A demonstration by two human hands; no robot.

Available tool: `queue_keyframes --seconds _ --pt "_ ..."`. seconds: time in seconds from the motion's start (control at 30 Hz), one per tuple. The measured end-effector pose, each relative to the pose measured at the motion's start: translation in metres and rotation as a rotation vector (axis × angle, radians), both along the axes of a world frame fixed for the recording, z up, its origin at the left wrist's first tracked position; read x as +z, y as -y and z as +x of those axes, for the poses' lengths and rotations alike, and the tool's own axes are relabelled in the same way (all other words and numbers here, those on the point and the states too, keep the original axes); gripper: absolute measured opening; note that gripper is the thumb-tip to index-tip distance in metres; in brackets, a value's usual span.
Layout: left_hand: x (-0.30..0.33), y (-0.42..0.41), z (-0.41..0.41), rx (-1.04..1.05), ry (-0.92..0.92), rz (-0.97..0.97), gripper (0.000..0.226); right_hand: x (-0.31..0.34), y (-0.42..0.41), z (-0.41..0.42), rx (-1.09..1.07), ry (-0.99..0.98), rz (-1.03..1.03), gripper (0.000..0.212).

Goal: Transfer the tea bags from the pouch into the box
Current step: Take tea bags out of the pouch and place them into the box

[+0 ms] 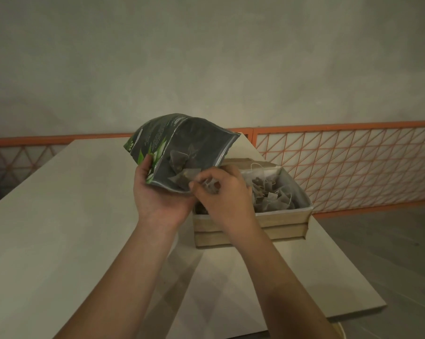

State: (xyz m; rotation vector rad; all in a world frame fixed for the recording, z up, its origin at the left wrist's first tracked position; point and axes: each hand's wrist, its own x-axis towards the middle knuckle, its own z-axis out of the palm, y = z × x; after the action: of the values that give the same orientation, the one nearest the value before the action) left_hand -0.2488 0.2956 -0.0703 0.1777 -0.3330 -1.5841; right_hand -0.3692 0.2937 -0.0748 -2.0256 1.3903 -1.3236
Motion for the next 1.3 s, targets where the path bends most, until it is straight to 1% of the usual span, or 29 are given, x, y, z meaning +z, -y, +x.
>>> queue_keyframes --seconds 0.07,0.17,0.33,0.43,0.6,0.63,0.7,0.77,0.8,0.87,0.93,1.03,1.1,1.13,1.2,1.23,1.27,1.3 --pt "-0.001 0.002 -0.002 0.012 0.028 0.008 0.057 0.002 0.002 -0.008 0.019 0.090 -0.035 0.012" --pt "-0.002 0.005 -0.005 0.028 0.050 0.016 0.055 0.011 0.005 -0.025 0.021 0.177 -0.041 0.008" --pt "0.000 0.010 -0.006 0.035 0.024 0.018 0.054 0.026 0.012 -0.064 0.015 0.359 0.015 0.006" --pt "0.000 0.012 -0.007 0.024 0.000 0.026 0.053 0.026 0.022 -0.087 -0.010 0.397 0.021 0.012" --pt "-0.003 0.014 -0.010 0.015 -0.019 0.050 0.052 0.014 0.035 -0.107 -0.072 0.403 0.046 0.021" --pt "-0.003 0.013 -0.011 0.020 -0.014 0.057 0.052 0.011 0.038 -0.109 -0.087 0.367 0.054 0.019" --pt "-0.004 0.014 -0.012 0.021 -0.006 0.065 0.053 0.004 0.042 -0.115 -0.105 0.184 0.112 0.009" --pt "-0.005 0.014 -0.013 0.022 0.001 0.065 0.053 -0.004 0.045 -0.118 -0.106 -0.001 0.145 0.012" --pt "-0.004 0.014 -0.013 0.022 0.001 0.064 0.053 -0.007 0.045 -0.118 -0.121 -0.039 0.127 0.013" --pt "-0.004 0.014 -0.013 0.020 -0.004 0.062 0.053 -0.008 0.043 -0.115 -0.153 -0.044 0.049 0.013" --pt "-0.004 0.014 -0.014 0.020 -0.001 0.061 0.053 -0.008 0.041 -0.111 -0.129 -0.094 0.022 0.014" --pt "-0.004 0.013 -0.014 0.013 -0.001 0.057 0.053 -0.009 0.037 -0.107 -0.067 -0.278 0.178 0.023" --pt "-0.004 0.012 -0.012 0.009 -0.003 0.054 0.053 -0.007 0.034 -0.105 -0.073 -0.328 0.218 0.025" --pt "-0.004 0.011 -0.011 0.006 -0.002 0.051 0.053 -0.005 0.033 -0.102 -0.090 -0.309 0.174 0.023" --pt "-0.003 0.012 -0.008 0.004 0.008 0.046 0.054 0.001 0.028 -0.092 -0.119 -0.211 0.007 0.017" --pt "-0.003 0.012 -0.007 0.002 0.015 0.043 0.054 0.005 0.024 -0.085 -0.121 -0.117 -0.068 0.013" --pt "-0.003 0.012 -0.006 -0.002 0.021 0.038 0.055 0.010 0.020 -0.077 -0.106 0.001 -0.101 0.013" --pt "-0.003 0.011 -0.006 -0.006 0.025 0.031 0.055 0.014 0.015 -0.068 -0.074 0.125 -0.090 0.015"
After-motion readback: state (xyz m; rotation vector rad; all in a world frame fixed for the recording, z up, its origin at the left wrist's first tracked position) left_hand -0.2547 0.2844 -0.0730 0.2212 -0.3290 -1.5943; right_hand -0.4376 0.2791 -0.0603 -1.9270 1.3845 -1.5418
